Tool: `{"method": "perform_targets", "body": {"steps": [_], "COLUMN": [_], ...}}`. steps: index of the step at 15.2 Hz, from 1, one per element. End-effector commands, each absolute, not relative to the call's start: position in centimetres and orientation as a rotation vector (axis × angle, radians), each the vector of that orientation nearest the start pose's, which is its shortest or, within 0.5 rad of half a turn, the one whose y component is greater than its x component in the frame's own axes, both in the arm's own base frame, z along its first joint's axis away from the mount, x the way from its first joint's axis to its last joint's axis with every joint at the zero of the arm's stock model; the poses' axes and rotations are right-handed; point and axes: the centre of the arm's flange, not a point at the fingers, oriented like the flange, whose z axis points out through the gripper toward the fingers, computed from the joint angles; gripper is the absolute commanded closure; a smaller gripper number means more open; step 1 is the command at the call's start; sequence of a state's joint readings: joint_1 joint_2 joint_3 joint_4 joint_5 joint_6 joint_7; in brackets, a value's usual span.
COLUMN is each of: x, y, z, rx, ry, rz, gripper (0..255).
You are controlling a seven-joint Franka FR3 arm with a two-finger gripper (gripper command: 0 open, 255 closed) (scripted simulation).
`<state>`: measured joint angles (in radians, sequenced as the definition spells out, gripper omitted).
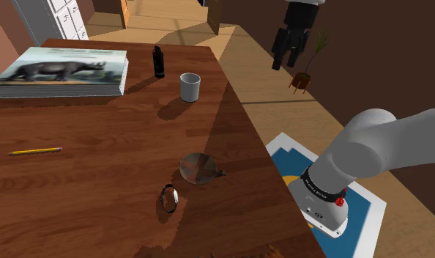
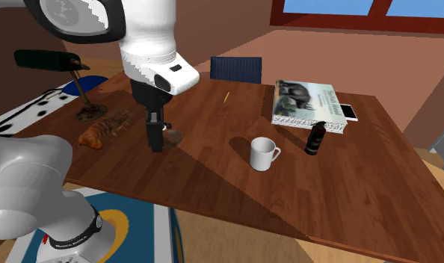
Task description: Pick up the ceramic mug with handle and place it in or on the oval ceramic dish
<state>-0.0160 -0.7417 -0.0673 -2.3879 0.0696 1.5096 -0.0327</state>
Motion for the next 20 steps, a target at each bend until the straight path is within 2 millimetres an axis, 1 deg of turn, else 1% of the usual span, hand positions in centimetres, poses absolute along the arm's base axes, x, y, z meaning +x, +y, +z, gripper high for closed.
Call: {"method": "perform_targets", "body": {"steps": [1, 11, 20], "x": [30.9, 41.8, 51.7], "y": [-2.3, 3.1, 7.6], "z": [55.7, 50.3, 45.3], "rx": [-3.013, -3.075, -3.13], "ry": [0.046, 0.072, 0.096], "rz": [0.199, 0.182, 0.165], "gripper": [0, 0, 0]}}
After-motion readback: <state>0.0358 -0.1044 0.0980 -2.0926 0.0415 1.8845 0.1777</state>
